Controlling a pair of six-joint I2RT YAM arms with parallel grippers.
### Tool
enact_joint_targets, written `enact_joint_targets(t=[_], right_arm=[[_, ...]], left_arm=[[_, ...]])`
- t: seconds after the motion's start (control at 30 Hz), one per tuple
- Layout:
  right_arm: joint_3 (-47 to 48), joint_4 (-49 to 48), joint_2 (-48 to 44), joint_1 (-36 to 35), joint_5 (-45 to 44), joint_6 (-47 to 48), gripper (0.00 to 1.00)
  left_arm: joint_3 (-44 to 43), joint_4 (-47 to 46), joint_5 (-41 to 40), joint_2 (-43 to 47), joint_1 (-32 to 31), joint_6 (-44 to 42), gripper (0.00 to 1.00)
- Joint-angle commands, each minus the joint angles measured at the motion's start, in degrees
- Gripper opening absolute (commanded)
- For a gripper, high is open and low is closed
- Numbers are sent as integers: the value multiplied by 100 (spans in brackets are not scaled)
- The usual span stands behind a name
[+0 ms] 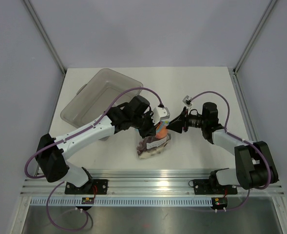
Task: Place the food in the zip-top bag and seal the zipper
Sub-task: Zip the zipper food storage bag at the center of the board.
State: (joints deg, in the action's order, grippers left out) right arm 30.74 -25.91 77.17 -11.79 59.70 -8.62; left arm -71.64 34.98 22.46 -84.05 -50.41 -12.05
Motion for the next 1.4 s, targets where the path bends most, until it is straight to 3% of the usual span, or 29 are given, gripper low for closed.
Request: enact_joint_targets(t=[0.0, 0.47, 0.67, 0.8, 0.97, 1.07, 1.17, 1.2, 1.27, 1.3, 1.33, 1.37], right_arm=[[151, -388, 79, -69, 164, 10, 48], [459, -28, 220, -174, -249, 309, 50], [556, 86, 422, -253, -117, 379, 46], [512, 86, 413, -280, -99, 396, 39], [512, -37, 361, -289, -108, 300, 11], [520, -116, 255, -280, -134, 230, 0], [521, -125, 89, -289, -169, 186, 0], [521, -116, 36, -289, -169, 168, 0], [494, -125, -105, -289, -161, 124, 0], [485, -107, -157, -297, -143, 115, 0], [485, -90, -271, -315, -134, 106, 0], [459, -72, -333, -332, -134, 115, 0]], left_arm=[[-263, -44, 66, 117, 5, -78, 0], [-316, -18, 110, 73, 5, -87, 0], [-325, -18, 110, 64, 5, -95, 0], [-334, -9, 92, 55, 5, -104, 0], [-342, 0, 92, 47, 5, -104, 0], [-334, 17, 75, 64, 5, -104, 0], [-316, 18, -83, 152, 5, -78, 0], [-316, 0, -145, 178, 5, -52, 3], [-351, -26, -285, 301, 14, -16, 19], [-377, -18, -303, 345, 14, -8, 30], [-412, 0, -364, 433, 23, -7, 51], [-465, -9, -435, 486, 31, -7, 60]])
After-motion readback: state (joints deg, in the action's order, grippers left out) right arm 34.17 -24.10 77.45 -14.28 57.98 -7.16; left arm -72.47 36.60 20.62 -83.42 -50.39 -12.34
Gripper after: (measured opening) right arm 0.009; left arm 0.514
